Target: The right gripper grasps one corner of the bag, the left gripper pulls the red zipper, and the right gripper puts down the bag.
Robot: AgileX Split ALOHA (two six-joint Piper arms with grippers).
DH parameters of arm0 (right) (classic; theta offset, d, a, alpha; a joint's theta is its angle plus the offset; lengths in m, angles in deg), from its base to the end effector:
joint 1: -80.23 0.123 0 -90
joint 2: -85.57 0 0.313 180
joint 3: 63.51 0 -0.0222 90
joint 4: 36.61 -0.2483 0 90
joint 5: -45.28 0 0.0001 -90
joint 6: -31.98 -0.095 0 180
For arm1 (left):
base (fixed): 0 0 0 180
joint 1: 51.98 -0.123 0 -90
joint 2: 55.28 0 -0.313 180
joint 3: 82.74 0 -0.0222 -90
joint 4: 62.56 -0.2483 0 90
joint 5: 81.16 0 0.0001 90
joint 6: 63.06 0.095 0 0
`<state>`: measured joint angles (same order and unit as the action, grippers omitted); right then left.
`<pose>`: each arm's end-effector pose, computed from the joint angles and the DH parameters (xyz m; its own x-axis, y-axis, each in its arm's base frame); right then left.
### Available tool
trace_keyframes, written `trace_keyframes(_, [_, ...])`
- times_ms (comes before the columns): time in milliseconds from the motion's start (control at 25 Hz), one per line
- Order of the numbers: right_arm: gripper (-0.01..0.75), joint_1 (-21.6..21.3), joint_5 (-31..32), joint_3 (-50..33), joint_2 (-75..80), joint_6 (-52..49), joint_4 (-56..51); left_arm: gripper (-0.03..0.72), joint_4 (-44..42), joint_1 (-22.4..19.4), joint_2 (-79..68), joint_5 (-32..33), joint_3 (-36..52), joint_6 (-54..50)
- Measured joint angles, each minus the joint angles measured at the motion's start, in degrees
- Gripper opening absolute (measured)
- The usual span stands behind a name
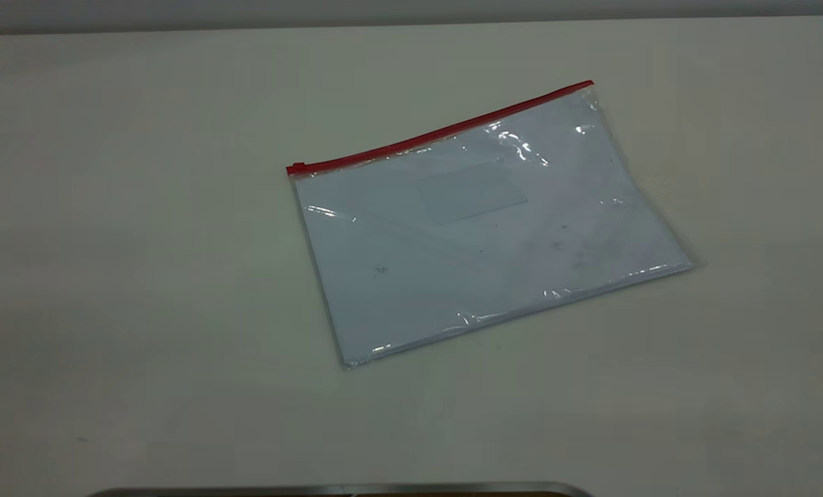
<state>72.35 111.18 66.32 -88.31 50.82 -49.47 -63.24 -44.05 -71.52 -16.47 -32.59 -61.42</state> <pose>-0.0348 0.0243 0.2638 -0.4966 -0.1623 -0.8527 -0.1575 0.9829 -0.0953 -0.0101 0.0024 0.2678 -0.6461 0.1240 -0.7531 0.1518 0.9879 0.0324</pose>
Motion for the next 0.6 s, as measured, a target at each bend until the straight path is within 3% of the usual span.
trace_keyframes(80, [0.330, 0.0, 0.0, 0.0, 0.0, 0.0, 0.0, 0.540, 0.0, -5.5, 3.1, 0.0, 0.0, 0.0])
trace_keyframes(200, [0.330, 0.0, 0.0, 0.0, 0.0, 0.0, 0.0, 0.540, 0.0, -9.4, 7.5, 0.0, 0.0, 0.0])
trace_keyframes(600, [0.330, 1.1, 0.0, 0.0, 0.0, 0.0, 0.0, 0.540, 0.0, -10.6, 10.3, 0.2, 0.0, 0.0])
